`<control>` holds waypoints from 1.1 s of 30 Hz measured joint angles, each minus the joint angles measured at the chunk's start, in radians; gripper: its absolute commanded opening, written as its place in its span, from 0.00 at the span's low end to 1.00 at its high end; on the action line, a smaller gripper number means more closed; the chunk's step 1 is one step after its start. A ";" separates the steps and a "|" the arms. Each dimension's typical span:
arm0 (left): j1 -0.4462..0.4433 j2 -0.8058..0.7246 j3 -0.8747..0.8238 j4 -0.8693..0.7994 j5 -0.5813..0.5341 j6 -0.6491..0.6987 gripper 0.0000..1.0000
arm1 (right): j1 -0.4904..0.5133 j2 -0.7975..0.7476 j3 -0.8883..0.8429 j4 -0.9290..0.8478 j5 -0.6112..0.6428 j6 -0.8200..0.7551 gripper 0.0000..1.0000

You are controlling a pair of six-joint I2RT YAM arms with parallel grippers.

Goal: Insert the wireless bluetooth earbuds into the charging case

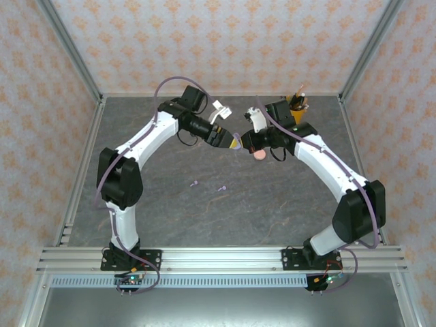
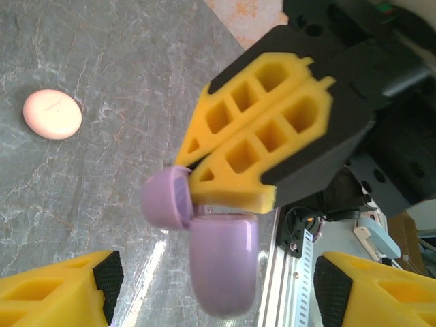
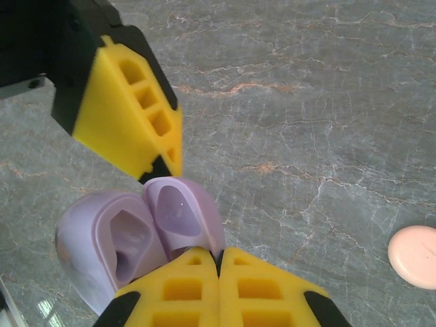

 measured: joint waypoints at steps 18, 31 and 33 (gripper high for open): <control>-0.012 0.047 0.035 -0.044 0.023 0.033 0.55 | 0.009 0.016 0.000 0.000 -0.011 -0.001 0.00; -0.012 0.050 0.035 -0.075 0.026 0.059 0.42 | 0.009 0.026 0.000 0.000 -0.011 -0.007 0.00; -0.012 0.050 0.035 -0.078 0.027 0.059 0.42 | 0.009 0.026 0.001 0.000 -0.011 -0.007 0.00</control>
